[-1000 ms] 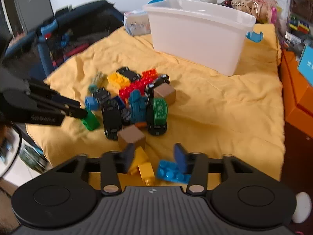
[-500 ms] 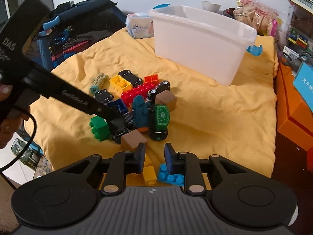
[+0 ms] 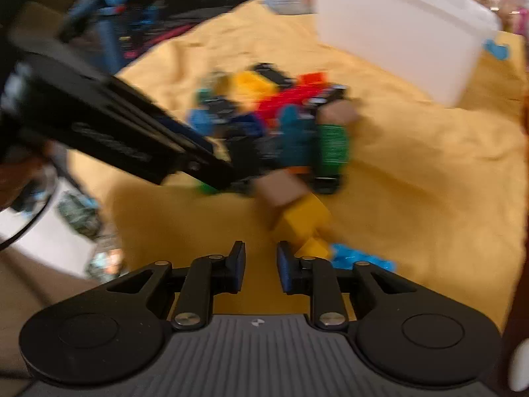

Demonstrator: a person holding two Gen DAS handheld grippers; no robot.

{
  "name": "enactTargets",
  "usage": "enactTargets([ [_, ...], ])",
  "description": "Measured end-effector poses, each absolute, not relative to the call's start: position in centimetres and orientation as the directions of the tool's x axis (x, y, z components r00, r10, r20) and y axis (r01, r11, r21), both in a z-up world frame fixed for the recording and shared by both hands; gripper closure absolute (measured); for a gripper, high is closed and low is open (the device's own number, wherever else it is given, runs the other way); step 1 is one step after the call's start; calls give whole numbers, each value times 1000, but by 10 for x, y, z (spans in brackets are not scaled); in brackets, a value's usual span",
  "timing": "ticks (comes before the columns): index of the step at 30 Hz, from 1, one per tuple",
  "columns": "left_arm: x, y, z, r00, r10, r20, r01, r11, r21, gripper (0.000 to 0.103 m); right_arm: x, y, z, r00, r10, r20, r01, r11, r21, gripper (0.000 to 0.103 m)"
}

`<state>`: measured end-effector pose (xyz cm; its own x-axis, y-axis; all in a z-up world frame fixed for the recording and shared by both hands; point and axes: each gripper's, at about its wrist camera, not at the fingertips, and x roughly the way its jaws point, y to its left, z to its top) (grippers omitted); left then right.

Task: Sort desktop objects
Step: 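Grasp the green toy car with the left tool while the right tool reaches into the pile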

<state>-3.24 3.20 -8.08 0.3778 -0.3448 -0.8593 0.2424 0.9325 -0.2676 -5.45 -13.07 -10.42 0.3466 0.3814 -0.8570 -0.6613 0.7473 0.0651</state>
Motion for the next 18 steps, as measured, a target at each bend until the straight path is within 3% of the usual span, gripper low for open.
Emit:
enactTargets([
  [5,-13,41,-87,397,-299,-868,114,954,-277,67,-39,-141,-102,436,341,-833,-599,801,14,74],
  [8,-10,48,-94,377,-250,-892,85,968,-235,56,-39,-147,-96,416,400,-817,-603,793,82,69],
  [13,-6,57,-102,370,-309,-876,115,951,-286,51,-45,-134,-95,398,445,-802,-647,756,98,64],
  [16,-3,54,-111,346,-350,-871,152,937,-316,80,-45,-126,-94,426,424,-799,-658,752,49,63],
  [18,-8,48,-106,359,-362,-860,212,929,-303,82,-46,-127,-92,463,396,-793,-646,763,3,61],
])
